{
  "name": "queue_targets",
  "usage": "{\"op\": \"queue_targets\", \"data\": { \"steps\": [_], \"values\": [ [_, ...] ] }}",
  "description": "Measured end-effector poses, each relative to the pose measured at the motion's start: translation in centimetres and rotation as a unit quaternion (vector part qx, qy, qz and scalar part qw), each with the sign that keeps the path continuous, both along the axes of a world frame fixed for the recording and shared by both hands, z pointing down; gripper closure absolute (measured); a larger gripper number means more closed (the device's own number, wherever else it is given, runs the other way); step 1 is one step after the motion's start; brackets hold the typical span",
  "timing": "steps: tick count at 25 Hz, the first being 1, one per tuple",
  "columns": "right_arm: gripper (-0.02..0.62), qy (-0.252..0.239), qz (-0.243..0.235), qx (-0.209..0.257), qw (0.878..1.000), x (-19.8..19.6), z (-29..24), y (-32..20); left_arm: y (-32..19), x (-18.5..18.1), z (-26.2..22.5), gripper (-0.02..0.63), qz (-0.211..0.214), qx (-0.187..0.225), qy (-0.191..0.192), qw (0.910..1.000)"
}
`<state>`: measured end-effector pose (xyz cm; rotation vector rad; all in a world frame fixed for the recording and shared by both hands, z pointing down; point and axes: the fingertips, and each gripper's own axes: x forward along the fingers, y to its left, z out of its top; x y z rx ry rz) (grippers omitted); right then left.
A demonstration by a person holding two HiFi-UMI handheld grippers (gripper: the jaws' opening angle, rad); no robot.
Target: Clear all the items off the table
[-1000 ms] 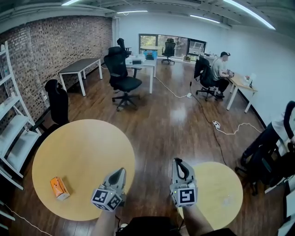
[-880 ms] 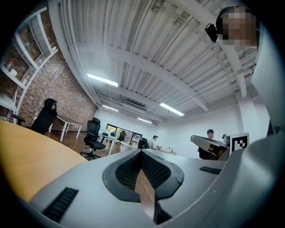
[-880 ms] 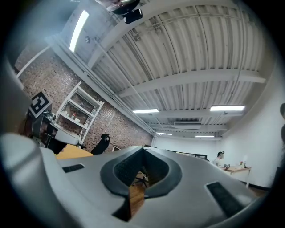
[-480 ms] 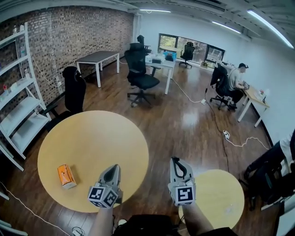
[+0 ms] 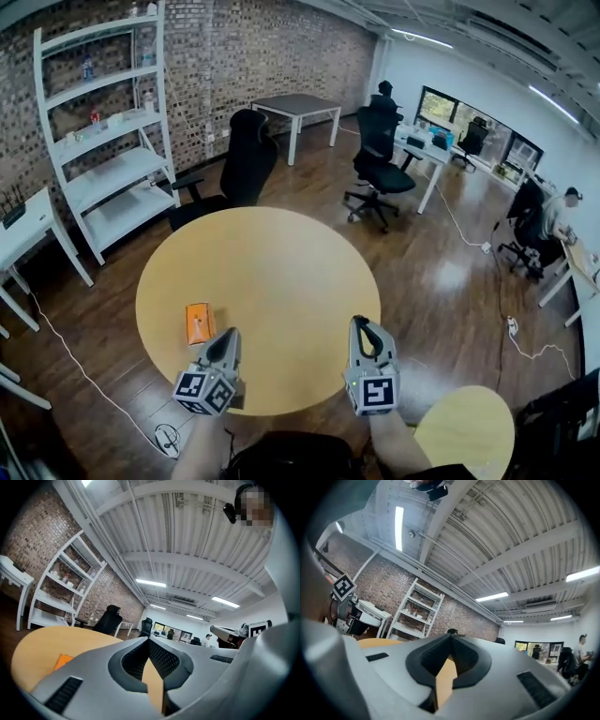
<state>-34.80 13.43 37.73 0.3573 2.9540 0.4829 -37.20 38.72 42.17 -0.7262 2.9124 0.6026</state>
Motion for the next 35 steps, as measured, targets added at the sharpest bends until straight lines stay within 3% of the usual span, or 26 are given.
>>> {"op": "queue_targets", "data": {
  "steps": [6,12,20,26,31,35],
  "values": [
    [0.591,0.016,-0.116,-0.030,0.993,-4.4,1.2,14.0,13.8,2.5,-0.3,0.601,-0.109,-0.025,0.013,0.9936],
    [0.591,0.017,-0.207,-0.042,0.977,-5.5,0.5,22.1,19.2,5.4,-0.4,0.601,-0.179,-0.014,0.020,0.9836],
    [0.591,0.069,-0.206,-0.063,0.974,-9.0,4.0,21.2,21.6,5.0,3.0,0.601,-0.235,-0.020,0.076,0.9688],
    [0.591,0.092,-0.189,-0.074,0.975,-12.3,5.8,18.9,19.7,0.7,4.0,0.601,-0.215,-0.056,0.090,0.9708],
    [0.591,0.114,-0.173,-0.073,0.976,-14.4,8.0,16.7,18.0,-3.0,6.4,0.601,-0.196,-0.095,0.127,0.9677],
    [0.591,0.127,-0.165,-0.082,0.975,-15.6,9.0,15.2,17.0,-5.3,8.7,0.525,-0.192,-0.106,0.164,0.9618]
  ]
}}
